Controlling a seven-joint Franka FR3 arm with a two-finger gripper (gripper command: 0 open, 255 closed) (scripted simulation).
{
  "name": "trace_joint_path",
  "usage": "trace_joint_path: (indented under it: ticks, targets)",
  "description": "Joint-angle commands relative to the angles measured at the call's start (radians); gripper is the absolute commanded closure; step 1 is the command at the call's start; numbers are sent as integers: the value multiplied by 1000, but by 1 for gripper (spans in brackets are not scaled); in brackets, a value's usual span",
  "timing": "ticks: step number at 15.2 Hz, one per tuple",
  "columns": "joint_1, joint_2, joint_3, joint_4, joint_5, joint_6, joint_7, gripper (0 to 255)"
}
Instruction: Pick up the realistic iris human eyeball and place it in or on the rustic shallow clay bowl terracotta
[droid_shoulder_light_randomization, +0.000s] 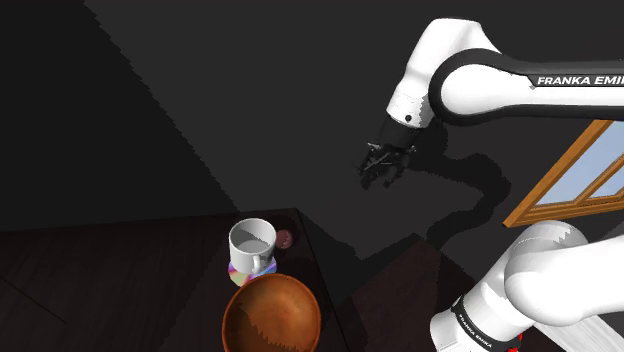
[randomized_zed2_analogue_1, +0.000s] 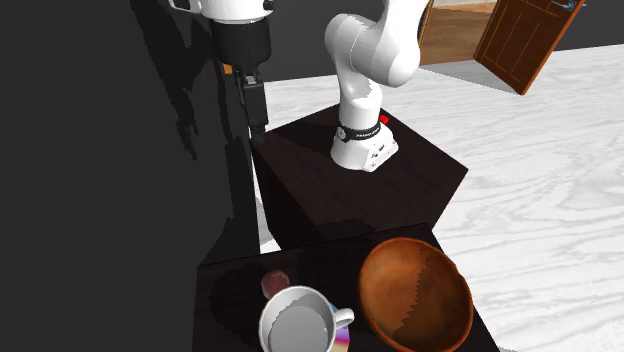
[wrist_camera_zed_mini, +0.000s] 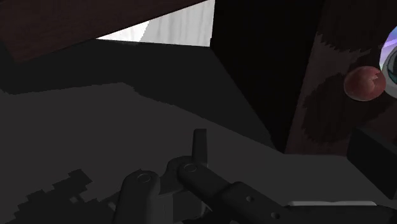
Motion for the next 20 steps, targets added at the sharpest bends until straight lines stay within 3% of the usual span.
trace_joint_path:
  ticks: [1,6,10,14,17,20]
  targets:
    - [7,38,55,-10,27,59,79,0]
    - [0,184,183,6,59,209,261,0]
    - [-28,331,287,52,40,324,422,0]
    - [-73,502,387,124,-46,424,615,0]
    - [-102,647,444,196,-169,481,791,0]
    - [-100,686,444,197,-207,511,825,0]
